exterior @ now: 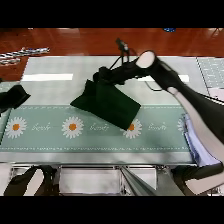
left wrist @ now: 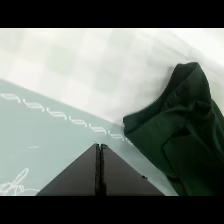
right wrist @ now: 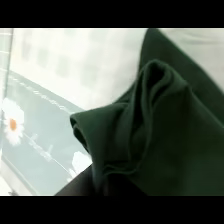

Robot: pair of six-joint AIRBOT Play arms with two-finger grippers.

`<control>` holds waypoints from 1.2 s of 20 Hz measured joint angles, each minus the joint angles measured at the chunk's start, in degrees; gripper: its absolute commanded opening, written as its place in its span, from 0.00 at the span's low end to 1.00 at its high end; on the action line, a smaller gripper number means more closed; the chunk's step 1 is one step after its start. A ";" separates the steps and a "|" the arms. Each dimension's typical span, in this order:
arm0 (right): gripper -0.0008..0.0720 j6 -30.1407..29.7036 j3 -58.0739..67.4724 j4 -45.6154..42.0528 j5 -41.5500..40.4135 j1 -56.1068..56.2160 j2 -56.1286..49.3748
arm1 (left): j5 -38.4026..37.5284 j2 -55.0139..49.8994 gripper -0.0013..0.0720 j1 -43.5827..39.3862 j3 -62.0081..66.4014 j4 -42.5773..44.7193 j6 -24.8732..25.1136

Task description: Fold the shirts.

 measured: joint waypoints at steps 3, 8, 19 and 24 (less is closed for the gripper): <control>0.58 -1.92 4.35 6.56 -0.50 1.70 -7.52 | 0.87 2.12 0.04 -1.09 -3.69 -1.57 0.20; 0.58 -6.21 7.04 14.60 6.75 -0.02 -11.61 | 2.19 0.98 0.04 -5.22 -6.56 -2.97 0.26; 0.58 14.78 -19.02 -40.61 19.41 -16.31 31.65 | 0.28 -0.50 0.04 -7.21 -7.34 -3.43 0.17; 0.58 23.26 -47.89 -38.10 5.25 -21.86 47.19 | -0.09 -0.52 0.04 -8.15 -7.34 -3.58 0.15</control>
